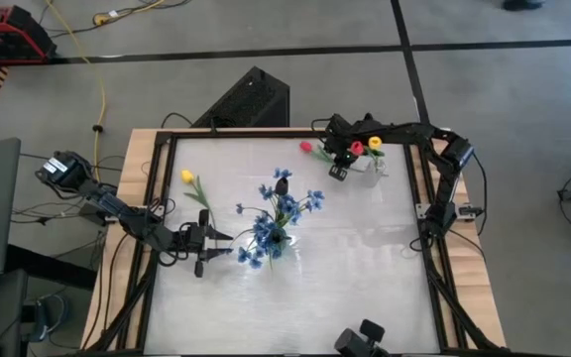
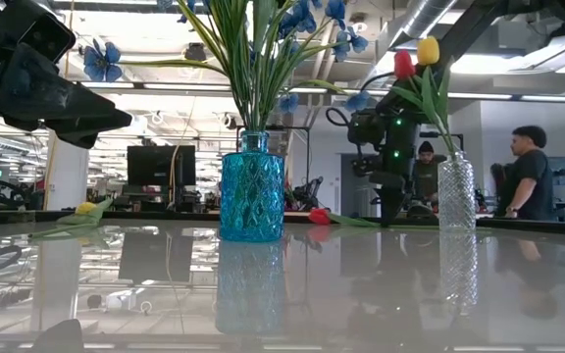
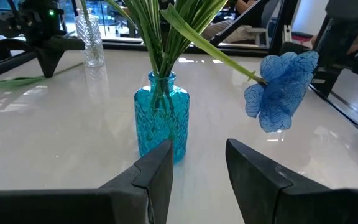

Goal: Sort flowers into vase by color
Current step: Put the red tulip into the transparent vase

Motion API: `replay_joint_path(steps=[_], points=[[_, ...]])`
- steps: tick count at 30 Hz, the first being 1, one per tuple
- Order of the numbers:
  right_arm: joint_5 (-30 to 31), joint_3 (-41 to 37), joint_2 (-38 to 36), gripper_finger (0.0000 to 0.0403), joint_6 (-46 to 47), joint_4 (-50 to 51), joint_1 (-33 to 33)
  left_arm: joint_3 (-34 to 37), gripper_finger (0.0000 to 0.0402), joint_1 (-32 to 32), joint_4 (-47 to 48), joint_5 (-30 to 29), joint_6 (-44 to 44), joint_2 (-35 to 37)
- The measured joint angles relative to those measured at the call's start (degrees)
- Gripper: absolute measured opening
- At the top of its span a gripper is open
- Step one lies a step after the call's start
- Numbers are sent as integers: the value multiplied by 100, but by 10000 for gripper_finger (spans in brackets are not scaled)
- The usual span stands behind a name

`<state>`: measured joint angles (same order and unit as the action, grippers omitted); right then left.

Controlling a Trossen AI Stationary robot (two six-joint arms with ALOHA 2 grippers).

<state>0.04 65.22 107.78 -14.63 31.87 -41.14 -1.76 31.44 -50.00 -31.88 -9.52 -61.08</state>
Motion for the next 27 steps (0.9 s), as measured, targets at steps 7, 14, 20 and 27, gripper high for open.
replay_joint_path(steps=[7,14,20,27], points=[[579,524,-110,16,32,-200,117,0,137,1,10,-2,44,0],[1049,1202,-587,16,306,-461,122,2,137,2,36,-2,66,-2],[1070,1564,-1519,16,497,-565,27,2,137,1,50,-2,66,-2],[1383,1331,-3169,16,1069,-700,-317,2,137,0,50,24,62,-2]])
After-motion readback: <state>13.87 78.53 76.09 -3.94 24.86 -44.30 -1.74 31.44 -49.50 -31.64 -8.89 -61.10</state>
